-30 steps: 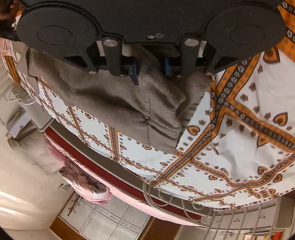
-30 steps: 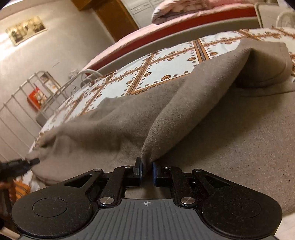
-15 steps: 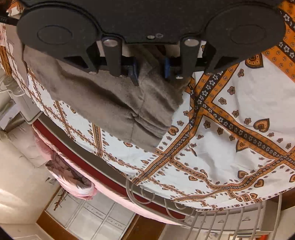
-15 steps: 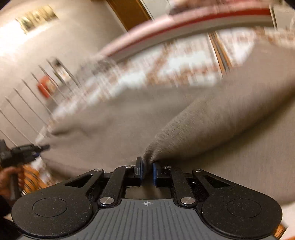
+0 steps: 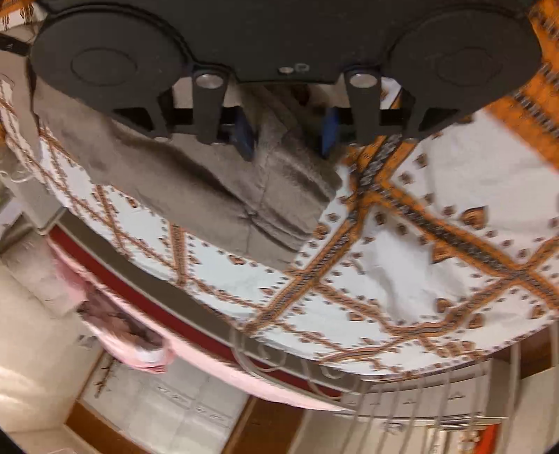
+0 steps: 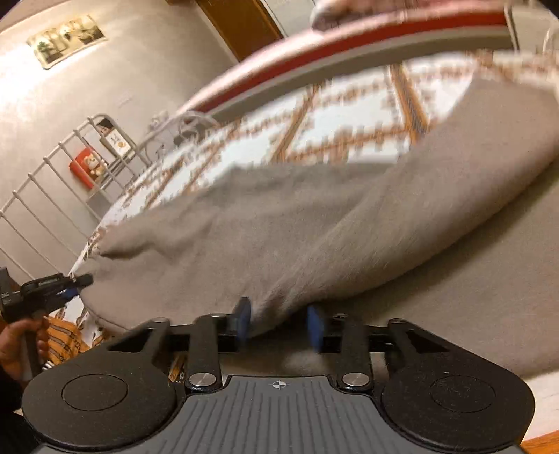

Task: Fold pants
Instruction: 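Lift the waistband with both grippers and fold it over toward the leg cuffs, then open both grippers and release the folded waistband onto the pants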

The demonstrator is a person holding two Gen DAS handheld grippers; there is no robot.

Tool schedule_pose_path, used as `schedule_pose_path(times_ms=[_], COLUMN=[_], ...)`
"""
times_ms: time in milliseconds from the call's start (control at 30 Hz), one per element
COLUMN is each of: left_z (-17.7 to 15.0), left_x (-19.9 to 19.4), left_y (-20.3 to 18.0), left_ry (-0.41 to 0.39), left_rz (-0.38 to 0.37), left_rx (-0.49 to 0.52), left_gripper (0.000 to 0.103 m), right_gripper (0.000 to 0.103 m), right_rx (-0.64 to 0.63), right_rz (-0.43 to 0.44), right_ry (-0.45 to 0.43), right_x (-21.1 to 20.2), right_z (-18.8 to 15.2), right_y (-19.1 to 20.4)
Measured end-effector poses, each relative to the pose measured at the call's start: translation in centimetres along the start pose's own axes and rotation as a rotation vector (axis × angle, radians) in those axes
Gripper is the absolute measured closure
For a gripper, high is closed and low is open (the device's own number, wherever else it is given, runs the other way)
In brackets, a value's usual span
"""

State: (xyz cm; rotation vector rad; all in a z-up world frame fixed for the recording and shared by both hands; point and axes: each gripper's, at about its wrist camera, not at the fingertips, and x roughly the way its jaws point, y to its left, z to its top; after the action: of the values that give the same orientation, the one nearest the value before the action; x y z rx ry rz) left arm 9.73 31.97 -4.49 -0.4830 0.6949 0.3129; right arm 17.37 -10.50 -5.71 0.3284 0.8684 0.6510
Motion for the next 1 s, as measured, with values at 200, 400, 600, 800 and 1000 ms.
schedule_pose_path(times_ms=[200, 400, 600, 800, 1000], left_z=[-0.2, -1.3, -3.1, -2.5, -2.0], left_x=[-3.5, 0.6, 3.6, 2.8, 2.7], left_y=[-2.5, -7.5, -9.8, -8.1, -7.4], left_ry=[-0.088, 0.058, 0.151, 0.128, 0.117], left_rz=[0.042, 0.038, 0.08, 0.003, -0.032], left_rx=[0.051, 0.236, 0.403, 0.277, 0.199], left_gripper=[0.049, 0.038, 0.012, 0.012, 0.012], right_gripper=[0.068, 0.068, 0.068, 0.068, 0.102], right_rx=[-0.009, 0.009, -0.011, -0.042, -0.093], right_rz=[-0.053, -0.159, -0.321, -0.454, -0.437], right_ry=[-0.085, -0.076, -0.048, 0.06, 0.119], right_x=[-3.4, -1.5, 2.1, 5.5, 4.9], right_z=[2.0, 4.7, 9.2, 11.2, 10.1], right_y=[-0.9, -2.0, -3.3, -5.8, -7.0])
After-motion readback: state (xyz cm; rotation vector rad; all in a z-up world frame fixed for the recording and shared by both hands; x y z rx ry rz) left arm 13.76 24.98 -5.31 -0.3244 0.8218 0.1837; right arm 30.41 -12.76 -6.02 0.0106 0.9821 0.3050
